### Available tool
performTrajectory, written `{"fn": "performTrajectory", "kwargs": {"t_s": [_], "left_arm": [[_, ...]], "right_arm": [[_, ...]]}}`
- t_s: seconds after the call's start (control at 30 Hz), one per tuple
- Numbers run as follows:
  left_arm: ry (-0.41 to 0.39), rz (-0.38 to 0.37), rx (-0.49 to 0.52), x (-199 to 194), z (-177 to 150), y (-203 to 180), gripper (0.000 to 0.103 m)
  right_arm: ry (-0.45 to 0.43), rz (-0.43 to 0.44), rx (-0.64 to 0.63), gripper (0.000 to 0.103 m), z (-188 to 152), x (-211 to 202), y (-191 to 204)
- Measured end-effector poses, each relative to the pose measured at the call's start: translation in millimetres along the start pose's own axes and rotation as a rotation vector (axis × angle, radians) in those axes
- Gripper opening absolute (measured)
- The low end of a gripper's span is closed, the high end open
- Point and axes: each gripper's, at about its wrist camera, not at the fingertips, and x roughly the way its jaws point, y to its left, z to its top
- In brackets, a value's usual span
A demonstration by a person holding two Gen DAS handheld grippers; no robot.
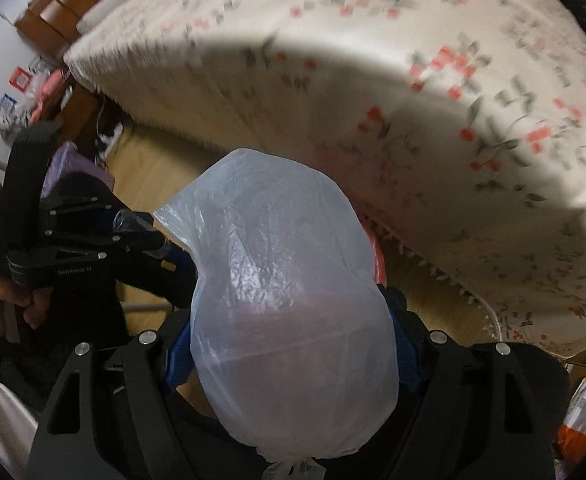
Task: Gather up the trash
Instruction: 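Carry the bottle and clear plastic bag over the red bin, then open both tools to drop the bottle and clear bag into the bin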
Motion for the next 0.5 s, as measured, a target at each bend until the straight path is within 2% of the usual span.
{"fn": "performTrajectory", "kwargs": {"t_s": [0.33, 0.5], "left_arm": [[0.212, -0.038, -0.039, 89.4, 19.2, 19.1, 0.036], [0.271, -0.042, -0.073, 123.2, 23.1, 27.9, 0.036]], "right_arm": [[0.181, -0.006, -0.001, 0.077, 11.1, 76.1, -14.9], [0.263, -0.014, 0.0, 0.076, 13.2, 111.0, -23.7]]}}
